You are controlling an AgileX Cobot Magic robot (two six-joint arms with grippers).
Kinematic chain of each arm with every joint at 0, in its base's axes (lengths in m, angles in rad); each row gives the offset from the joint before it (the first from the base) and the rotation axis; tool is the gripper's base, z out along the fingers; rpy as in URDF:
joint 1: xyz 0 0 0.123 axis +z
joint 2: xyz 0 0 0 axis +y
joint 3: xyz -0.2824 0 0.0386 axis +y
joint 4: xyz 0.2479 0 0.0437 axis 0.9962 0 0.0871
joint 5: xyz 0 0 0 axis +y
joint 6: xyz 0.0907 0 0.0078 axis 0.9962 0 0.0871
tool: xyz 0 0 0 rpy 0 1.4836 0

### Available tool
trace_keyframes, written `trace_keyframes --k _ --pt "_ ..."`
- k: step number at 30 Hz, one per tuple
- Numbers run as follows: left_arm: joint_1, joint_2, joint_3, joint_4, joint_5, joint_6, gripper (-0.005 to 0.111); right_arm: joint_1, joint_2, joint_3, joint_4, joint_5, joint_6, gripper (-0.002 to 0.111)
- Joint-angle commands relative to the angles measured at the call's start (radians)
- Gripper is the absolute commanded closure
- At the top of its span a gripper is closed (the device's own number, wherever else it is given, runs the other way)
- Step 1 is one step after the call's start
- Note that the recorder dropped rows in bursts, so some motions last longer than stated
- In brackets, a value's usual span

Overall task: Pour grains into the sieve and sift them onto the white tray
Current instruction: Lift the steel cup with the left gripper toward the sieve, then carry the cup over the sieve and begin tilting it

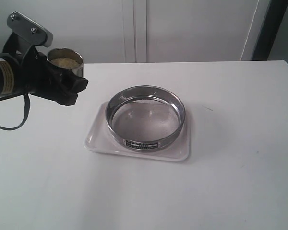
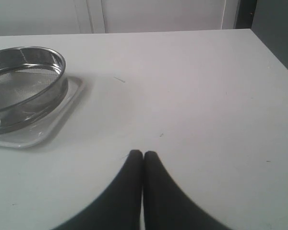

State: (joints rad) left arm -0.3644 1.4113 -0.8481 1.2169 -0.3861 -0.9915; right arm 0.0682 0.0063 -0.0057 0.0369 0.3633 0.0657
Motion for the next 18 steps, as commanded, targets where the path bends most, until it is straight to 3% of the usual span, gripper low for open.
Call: trace_keyframes --k 1,4,18 --pt "-0.051 -0.016 -0.020 0.004 0.096 -0.007 0.107 0.002 -0.006 0.006 -0.007 -0.012 -0.001 0.108" --pt "-0.110 -0.007 -0.050 0.004 0.199 -0.007 0.107 0.002 -0.006 0.006 -0.007 -0.012 -0.001 0.108" --pt "-0.273 0.091 -0.148 -0.008 0.386 -0.004 0.107 0.002 -0.006 0.006 -0.007 -0.012 -0.001 0.108"
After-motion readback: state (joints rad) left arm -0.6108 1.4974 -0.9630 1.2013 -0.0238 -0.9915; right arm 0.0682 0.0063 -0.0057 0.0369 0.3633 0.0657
